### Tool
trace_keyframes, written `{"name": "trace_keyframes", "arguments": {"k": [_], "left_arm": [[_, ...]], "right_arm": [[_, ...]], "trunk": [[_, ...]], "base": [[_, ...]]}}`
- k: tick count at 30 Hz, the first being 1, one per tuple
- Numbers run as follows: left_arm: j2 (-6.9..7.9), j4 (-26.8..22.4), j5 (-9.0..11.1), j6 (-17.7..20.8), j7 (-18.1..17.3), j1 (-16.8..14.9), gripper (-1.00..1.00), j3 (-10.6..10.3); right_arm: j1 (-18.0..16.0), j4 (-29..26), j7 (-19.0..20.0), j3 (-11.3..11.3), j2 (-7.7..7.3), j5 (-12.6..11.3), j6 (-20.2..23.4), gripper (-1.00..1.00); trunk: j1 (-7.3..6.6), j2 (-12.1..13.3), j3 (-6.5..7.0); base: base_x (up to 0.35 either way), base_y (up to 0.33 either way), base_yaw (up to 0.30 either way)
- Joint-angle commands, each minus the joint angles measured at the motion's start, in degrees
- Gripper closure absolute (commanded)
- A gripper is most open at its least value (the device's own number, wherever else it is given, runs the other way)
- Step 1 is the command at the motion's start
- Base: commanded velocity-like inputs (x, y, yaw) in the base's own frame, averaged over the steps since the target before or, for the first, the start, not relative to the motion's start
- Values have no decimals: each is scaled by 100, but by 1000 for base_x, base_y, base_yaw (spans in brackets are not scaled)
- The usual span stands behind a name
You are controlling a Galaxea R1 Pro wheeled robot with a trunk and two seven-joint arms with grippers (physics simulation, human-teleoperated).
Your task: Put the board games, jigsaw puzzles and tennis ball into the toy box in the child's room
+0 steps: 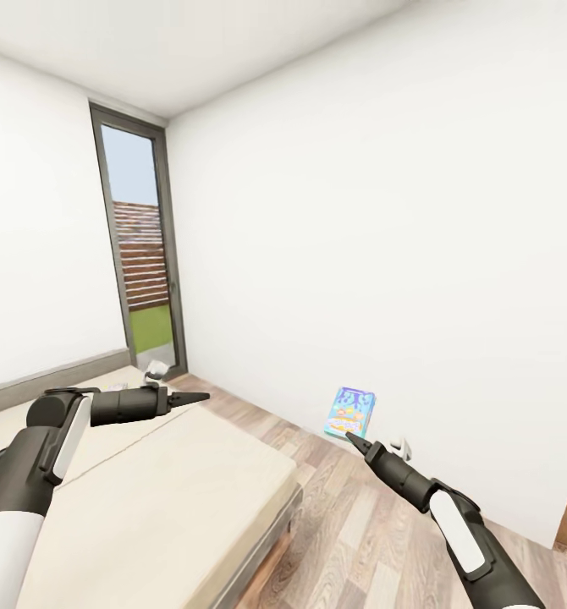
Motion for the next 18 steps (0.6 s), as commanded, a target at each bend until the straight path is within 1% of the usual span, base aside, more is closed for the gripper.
{"name": "trace_keyframes", "arguments": {"k": [1,18], "left_arm": [[0,0,4,32,-14,-1,-100,2],[-4,0,4,31,-14,-1,-100,1]], "right_arm": [[-3,2,4,-10,3,-37,45,100],[-3,2,4,-10,0,-38,44,100]], "trunk": [[2,-4,5],[2,-4,135]], "base": [[0,0,-167],[0,0,-167]]}}
